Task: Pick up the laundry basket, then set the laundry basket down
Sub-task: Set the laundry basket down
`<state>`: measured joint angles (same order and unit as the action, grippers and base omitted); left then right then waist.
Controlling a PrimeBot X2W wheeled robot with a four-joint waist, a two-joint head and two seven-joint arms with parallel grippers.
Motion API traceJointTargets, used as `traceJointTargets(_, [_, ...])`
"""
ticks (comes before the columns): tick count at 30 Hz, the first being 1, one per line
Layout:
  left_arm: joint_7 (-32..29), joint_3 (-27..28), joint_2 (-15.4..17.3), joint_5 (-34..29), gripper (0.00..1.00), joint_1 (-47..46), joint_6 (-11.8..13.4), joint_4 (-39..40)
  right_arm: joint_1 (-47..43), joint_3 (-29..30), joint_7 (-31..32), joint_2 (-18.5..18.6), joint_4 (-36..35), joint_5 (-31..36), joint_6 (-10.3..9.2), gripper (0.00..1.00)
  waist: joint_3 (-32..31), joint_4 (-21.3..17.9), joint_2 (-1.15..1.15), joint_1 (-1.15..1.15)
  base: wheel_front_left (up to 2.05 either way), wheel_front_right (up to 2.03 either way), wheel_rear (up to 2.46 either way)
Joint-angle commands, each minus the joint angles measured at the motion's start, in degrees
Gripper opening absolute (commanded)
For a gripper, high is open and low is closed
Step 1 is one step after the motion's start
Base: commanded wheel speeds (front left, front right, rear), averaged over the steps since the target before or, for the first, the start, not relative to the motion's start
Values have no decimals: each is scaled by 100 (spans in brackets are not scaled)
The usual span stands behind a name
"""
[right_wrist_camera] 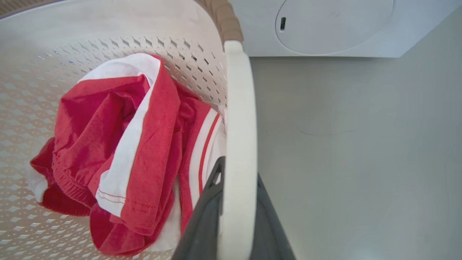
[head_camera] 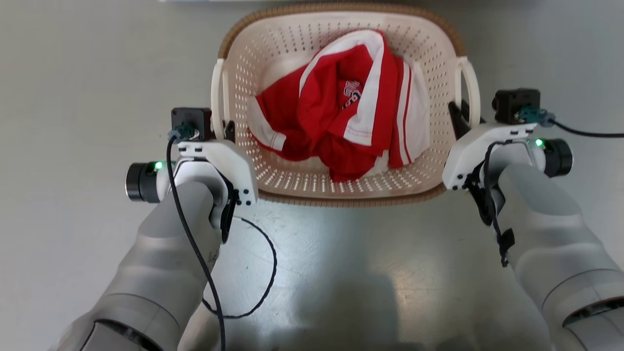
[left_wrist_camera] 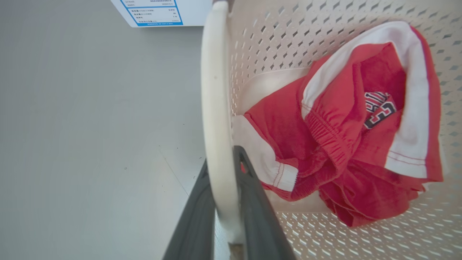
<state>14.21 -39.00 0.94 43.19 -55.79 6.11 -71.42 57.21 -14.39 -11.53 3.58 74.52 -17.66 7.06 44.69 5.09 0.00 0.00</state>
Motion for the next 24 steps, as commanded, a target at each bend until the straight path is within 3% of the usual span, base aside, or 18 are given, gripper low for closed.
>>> traceJointTargets(1, [77,129,252,-67,0,-122,121,78,-42,16,-121,-70,-56,185,43,0,170,99,0,0,0,0,0])
traceJointTargets(24, [78,431,276,-701,0,-255,216,479,103,493,-274,-70,-56,712,43,4,518,94,0,0,0,0,0])
